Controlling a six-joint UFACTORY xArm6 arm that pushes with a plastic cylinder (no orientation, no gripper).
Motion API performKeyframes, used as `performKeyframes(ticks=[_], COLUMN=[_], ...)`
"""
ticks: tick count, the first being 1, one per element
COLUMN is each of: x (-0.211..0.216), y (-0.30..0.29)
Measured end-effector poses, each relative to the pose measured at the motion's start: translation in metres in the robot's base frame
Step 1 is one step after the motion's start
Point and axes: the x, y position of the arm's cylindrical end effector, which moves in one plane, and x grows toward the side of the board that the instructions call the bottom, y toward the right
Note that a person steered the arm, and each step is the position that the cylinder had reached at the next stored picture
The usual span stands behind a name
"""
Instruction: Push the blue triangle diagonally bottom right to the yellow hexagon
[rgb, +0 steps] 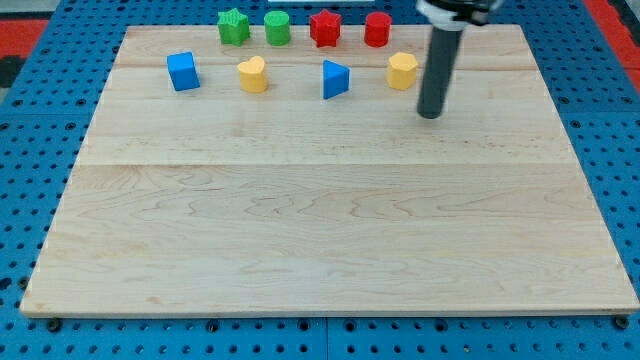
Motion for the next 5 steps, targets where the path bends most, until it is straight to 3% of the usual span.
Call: performKeyframes(ticks=[1, 2, 4, 5], x=[-0.050, -0.107, -0.110, -0.078], y=[0.058, 0.053, -0.112, -0.151])
